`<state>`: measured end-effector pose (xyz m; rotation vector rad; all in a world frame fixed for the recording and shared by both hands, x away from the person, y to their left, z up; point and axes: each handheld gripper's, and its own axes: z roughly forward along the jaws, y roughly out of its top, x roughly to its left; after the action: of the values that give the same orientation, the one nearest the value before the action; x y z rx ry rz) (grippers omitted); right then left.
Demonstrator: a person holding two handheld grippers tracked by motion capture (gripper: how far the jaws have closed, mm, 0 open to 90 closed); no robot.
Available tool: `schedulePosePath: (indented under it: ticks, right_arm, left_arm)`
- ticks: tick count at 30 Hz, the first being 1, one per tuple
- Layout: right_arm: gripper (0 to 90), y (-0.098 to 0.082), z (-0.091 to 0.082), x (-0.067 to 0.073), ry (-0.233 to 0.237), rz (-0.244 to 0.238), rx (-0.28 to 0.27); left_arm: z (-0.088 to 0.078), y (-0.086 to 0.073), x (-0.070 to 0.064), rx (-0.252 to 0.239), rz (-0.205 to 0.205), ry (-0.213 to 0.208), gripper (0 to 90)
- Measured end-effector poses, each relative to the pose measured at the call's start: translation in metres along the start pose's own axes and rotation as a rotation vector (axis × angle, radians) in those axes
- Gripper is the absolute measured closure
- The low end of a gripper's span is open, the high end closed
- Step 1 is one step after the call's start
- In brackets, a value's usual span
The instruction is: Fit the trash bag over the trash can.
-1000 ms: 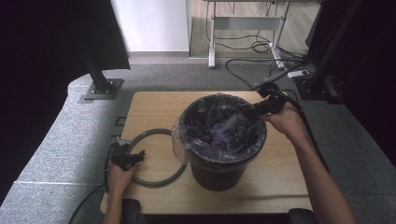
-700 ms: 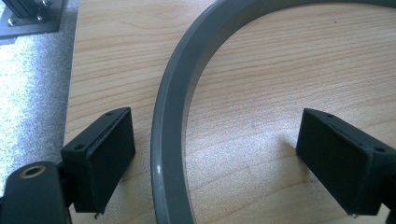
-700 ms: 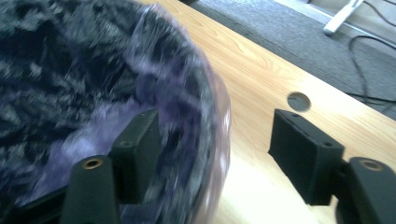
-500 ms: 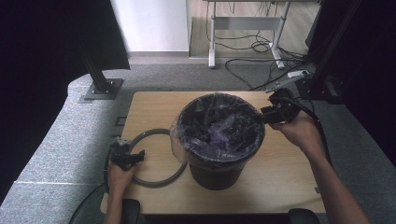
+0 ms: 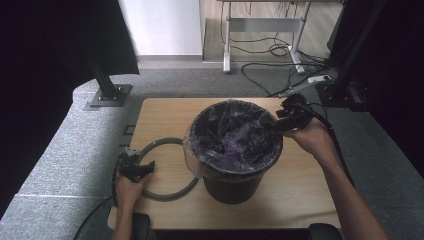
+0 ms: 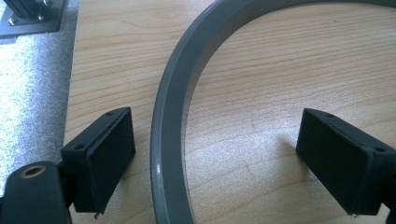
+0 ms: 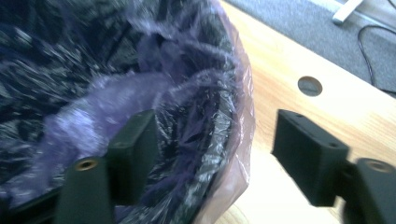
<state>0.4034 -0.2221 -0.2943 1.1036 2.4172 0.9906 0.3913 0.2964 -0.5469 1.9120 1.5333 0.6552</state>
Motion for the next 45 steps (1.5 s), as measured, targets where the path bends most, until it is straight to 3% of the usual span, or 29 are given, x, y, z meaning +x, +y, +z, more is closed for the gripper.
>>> schedulePosePath:
  ticks: [3,7,9,12,14,17,29,31,33,36,40,45]
  right_arm:
    - [25.6,-0.003,-0.01,0.0,0.004,0.012,-0.014]
    - [32.5,-0.009,-0.01,0.006,0.045,0.035,0.026]
    - [39.4,-0.011,-0.004,0.01,0.061,0.03,0.046]
    - [52.3,-0.012,0.009,0.012,0.021,0.029,0.08]
    - [63.4,-0.012,0.011,0.006,0.043,0.08,0.049]
    - [66.1,-0.011,0.013,0.0,0.049,0.106,0.031]
    - [68.2,0.005,0.026,-0.008,0.014,0.111,0.027]
    - [61.0,0.006,0.027,-0.009,0.001,0.104,0.018]
    - [44.2,0.005,0.025,-0.01,-0.03,0.082,-0.01]
    - [28.8,0.005,0.018,-0.012,0.001,0.087,-0.062]
    - [15.2,0.003,0.003,-0.012,0.027,0.061,-0.125]
    - [11.6,-0.005,-0.016,-0.017,0.039,0.038,-0.153]
  left_arm:
    - [0.0,0.0,0.0,0.0,-0.001,0.001,11.5]
    - [0.0,0.0,0.0,0.0,-0.001,0.001,11.5]
    - [0.0,0.0,0.0,0.0,-0.001,0.001,11.5]
    - [0.0,0.0,0.0,-0.002,-0.001,0.001,11.5]
    - [0.0,0.0,0.0,-0.002,-0.001,0.0,11.5]
    - [0.0,0.0,0.0,-0.001,-0.001,0.001,11.5]
    - [0.0,0.0,0.0,0.0,-0.001,0.001,11.5]
    - [0.0,0.0,0.0,0.0,-0.001,0.001,11.5]
    - [0.0,0.0,0.0,0.0,0.0,0.0,11.5]
    - [0.0,0.0,0.0,0.0,0.0,0.0,11.5]
    - [-0.001,-0.001,0.0,-0.001,0.0,0.0,11.7]
    - [-0.001,-0.001,0.001,-0.004,-0.004,0.004,13.4]
